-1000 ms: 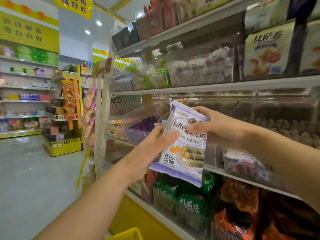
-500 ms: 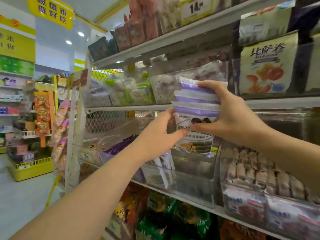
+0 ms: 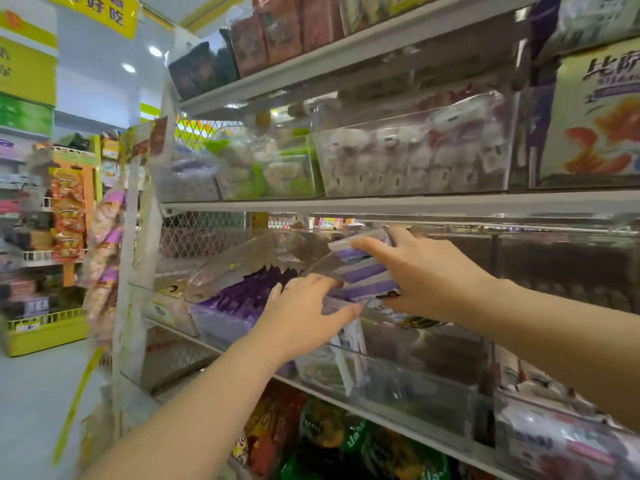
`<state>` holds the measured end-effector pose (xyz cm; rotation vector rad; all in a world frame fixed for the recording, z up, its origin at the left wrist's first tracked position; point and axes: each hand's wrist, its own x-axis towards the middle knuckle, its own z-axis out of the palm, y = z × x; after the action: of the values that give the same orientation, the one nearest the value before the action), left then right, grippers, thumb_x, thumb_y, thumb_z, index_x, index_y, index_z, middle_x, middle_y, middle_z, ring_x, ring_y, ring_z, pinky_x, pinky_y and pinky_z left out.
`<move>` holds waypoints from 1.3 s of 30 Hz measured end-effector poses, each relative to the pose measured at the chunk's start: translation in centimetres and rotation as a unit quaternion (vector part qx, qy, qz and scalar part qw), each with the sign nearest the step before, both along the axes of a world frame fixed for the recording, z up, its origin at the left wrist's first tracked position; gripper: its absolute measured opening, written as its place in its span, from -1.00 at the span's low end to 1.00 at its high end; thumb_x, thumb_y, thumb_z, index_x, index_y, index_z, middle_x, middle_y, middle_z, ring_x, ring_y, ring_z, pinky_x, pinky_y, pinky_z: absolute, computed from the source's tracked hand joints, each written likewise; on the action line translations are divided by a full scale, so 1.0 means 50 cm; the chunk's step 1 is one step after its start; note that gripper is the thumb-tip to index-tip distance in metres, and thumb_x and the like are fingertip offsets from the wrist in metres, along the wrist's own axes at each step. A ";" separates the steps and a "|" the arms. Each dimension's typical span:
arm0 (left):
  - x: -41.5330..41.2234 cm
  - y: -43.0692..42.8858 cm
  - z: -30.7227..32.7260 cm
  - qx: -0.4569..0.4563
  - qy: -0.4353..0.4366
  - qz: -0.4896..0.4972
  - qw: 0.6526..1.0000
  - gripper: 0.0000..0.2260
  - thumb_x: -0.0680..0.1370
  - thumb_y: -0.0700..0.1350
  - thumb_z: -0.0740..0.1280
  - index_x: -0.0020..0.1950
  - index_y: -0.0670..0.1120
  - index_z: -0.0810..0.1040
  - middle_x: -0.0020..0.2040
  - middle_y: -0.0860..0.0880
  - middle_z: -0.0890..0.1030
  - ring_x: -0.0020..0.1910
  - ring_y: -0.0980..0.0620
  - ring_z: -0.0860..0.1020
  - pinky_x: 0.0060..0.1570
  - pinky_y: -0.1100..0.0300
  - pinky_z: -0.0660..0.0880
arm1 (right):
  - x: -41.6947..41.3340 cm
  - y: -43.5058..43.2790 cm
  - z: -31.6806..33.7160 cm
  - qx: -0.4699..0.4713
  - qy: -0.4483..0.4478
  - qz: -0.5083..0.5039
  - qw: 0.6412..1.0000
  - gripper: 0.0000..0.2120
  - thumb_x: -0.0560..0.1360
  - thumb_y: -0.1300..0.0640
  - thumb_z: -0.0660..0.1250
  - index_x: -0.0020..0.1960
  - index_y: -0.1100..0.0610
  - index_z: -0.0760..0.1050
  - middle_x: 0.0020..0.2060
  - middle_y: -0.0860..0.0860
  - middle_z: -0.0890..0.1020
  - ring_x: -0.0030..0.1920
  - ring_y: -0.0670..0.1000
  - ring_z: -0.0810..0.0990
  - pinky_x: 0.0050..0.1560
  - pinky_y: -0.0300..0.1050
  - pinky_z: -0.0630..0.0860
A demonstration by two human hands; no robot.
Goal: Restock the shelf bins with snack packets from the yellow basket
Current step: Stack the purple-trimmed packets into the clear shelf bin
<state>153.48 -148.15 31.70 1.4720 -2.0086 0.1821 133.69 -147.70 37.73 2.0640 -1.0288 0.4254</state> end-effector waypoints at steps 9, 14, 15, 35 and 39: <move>0.019 -0.015 -0.048 -0.052 -0.001 -0.030 0.998 -0.62 0.52 0.31 0.13 0.13 0.09 0.48 0.12 0.21 0.51 0.19 0.15 0.41 0.44 -0.12 0.00 | -0.032 -0.043 0.012 0.077 -0.098 -0.058 0.991 -0.16 0.29 -0.18 0.46 0.37 -0.29 -0.02 0.07 -0.01 0.44 -0.14 0.07 0.51 -0.22 -0.09 0.47; 0.030 -0.017 -0.052 -0.088 0.011 -0.042 0.995 -0.65 0.52 0.29 0.18 0.10 0.09 0.51 0.06 0.21 0.57 0.10 0.19 0.47 0.43 0.00 0.10 | 0.006 -0.079 0.012 0.126 -0.132 -0.096 0.978 -0.12 0.31 -0.15 0.48 0.45 -0.21 0.01 0.06 0.05 0.45 -0.14 0.09 0.51 -0.17 -0.04 0.52; 0.033 -0.017 -0.054 -0.104 0.012 -0.046 0.993 -0.66 0.51 0.28 0.20 0.10 0.09 0.52 0.06 0.21 0.57 0.07 0.20 0.49 0.41 0.04 0.16 | 0.020 -0.088 0.017 0.147 -0.161 -0.088 0.972 -0.10 0.30 -0.13 0.50 0.46 -0.19 0.03 0.02 0.04 0.46 -0.15 0.09 0.52 -0.18 -0.04 0.53; 0.069 -0.014 -0.109 -0.146 -0.030 -0.082 0.985 -0.51 0.57 0.31 0.01 0.43 0.16 0.28 0.47 0.23 0.24 0.48 0.27 0.04 0.49 0.15 -0.15 | 0.091 -0.133 -0.010 0.548 -0.370 -0.067 0.747 -0.50 0.51 0.09 0.38 0.38 0.13 0.29 0.34 0.04 0.43 0.25 0.09 0.48 0.10 0.04 0.58; 0.066 -0.016 -0.114 -0.135 -0.057 -0.057 0.988 -0.48 0.57 0.33 -0.07 0.47 0.16 0.20 0.50 0.22 0.16 0.50 0.26 -0.04 0.50 0.08 -0.18 | 0.109 -0.142 -0.048 0.515 -0.467 -0.021 0.718 -0.44 0.50 0.05 0.34 0.42 0.13 0.23 0.32 0.10 0.41 0.24 0.09 0.46 0.12 0.06 0.57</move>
<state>156.80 -148.98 25.99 1.1969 -2.0592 0.4795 139.14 -154.79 35.31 2.7986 -2.3112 1.1373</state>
